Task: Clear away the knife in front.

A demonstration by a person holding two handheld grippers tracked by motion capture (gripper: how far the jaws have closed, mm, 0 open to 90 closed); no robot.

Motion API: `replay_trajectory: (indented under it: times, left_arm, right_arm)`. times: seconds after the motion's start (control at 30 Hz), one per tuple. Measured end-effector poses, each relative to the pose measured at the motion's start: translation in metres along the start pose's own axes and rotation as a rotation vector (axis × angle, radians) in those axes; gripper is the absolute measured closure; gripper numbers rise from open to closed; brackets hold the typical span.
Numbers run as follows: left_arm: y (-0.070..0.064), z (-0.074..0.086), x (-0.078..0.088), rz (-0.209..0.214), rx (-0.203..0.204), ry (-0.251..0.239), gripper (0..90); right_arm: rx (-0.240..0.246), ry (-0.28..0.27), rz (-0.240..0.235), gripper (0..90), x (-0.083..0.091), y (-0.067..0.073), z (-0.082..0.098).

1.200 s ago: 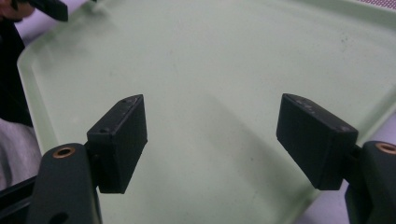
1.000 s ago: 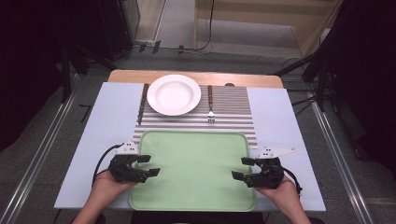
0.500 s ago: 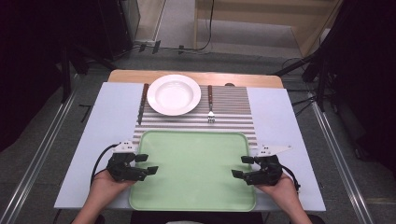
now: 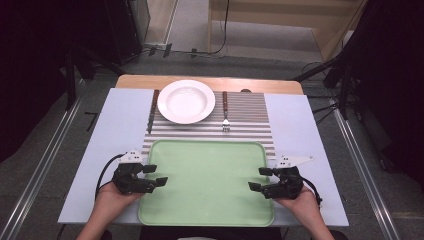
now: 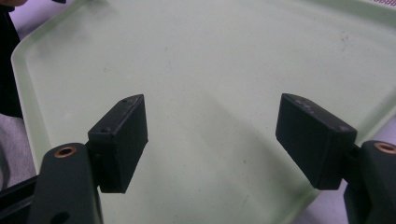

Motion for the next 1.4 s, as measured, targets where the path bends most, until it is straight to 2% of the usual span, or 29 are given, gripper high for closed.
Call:
replay_trajectory:
  times: [0.07,0.17,0.2,0.37,0.43,0.47,0.53,0.67,0.77,0.83,0.97,1.33,1.4]
  left_arm:
    - [0.002,-0.003,0.001,0.031,0.052,0.005,31.4]
    - [0.002,-0.004,0.002,0.019,0.049,-0.013,31.4]
    - [0.002,-0.004,0.001,0.010,0.033,-0.010,31.4]
    - [0.004,-0.003,0.001,-0.012,0.037,-0.013,31.3]
    - [0.006,-0.003,0.001,-0.017,0.044,-0.022,31.3]
    - [0.007,-0.003,0.002,-0.014,0.042,-0.028,31.3]
    - [0.010,-0.003,0.002,-0.034,0.040,-0.029,31.3]
    - [0.014,-0.006,0.003,-0.048,0.043,-0.031,31.3]
    - [0.018,-0.010,0.001,-0.032,0.048,-0.024,31.3]
    - [0.019,-0.013,0.002,-0.052,0.040,-0.030,31.2]
    - [0.023,-0.019,0.003,-0.047,0.053,-0.043,31.1]
    - [0.044,-0.043,-0.002,-0.113,0.093,-0.012,31.3]
    - [0.047,-0.047,-0.002,-0.115,0.103,-0.025,31.3]
  right_arm:
    - [-0.001,0.009,-0.002,24.2,-0.001,0.000,0.001]
    - [-0.009,0.005,0.011,24.2,-0.001,-0.001,0.003]
    - [-0.015,-0.004,0.022,24.2,0.001,-0.001,0.004]
    - [-0.016,-0.018,0.049,24.2,0.004,-0.001,0.005]
    - [-0.014,-0.018,0.048,24.2,0.004,-0.001,0.005]
    - [0.015,-0.028,0.041,24.1,0.003,-0.001,0.005]
    - [0.023,-0.033,0.040,24.1,0.002,0.000,0.005]
    - [0.012,-0.031,0.039,24.1,0.000,-0.002,0.004]
    - [0.006,-0.033,0.047,24.0,0.000,-0.002,0.004]
    - [0.005,-0.032,0.051,24.0,-0.001,-0.003,0.005]
    - [0.006,-0.027,0.045,24.0,-0.002,-0.003,0.005]
    - [-0.007,-0.024,0.047,24.0,-0.002,-0.005,0.006]
    - [-0.008,-0.026,0.045,24.0,-0.002,-0.005,0.006]
Point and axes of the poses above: each handheld gripper's, and its own axes: x roughly backward along the jaws, z roughly out of its underside, y roughly to its left, the point moved 1 cm from there along -x, roughly forward along the jaws, and after that the axes turned 7 degrees about -z, right-handed, at the moved point
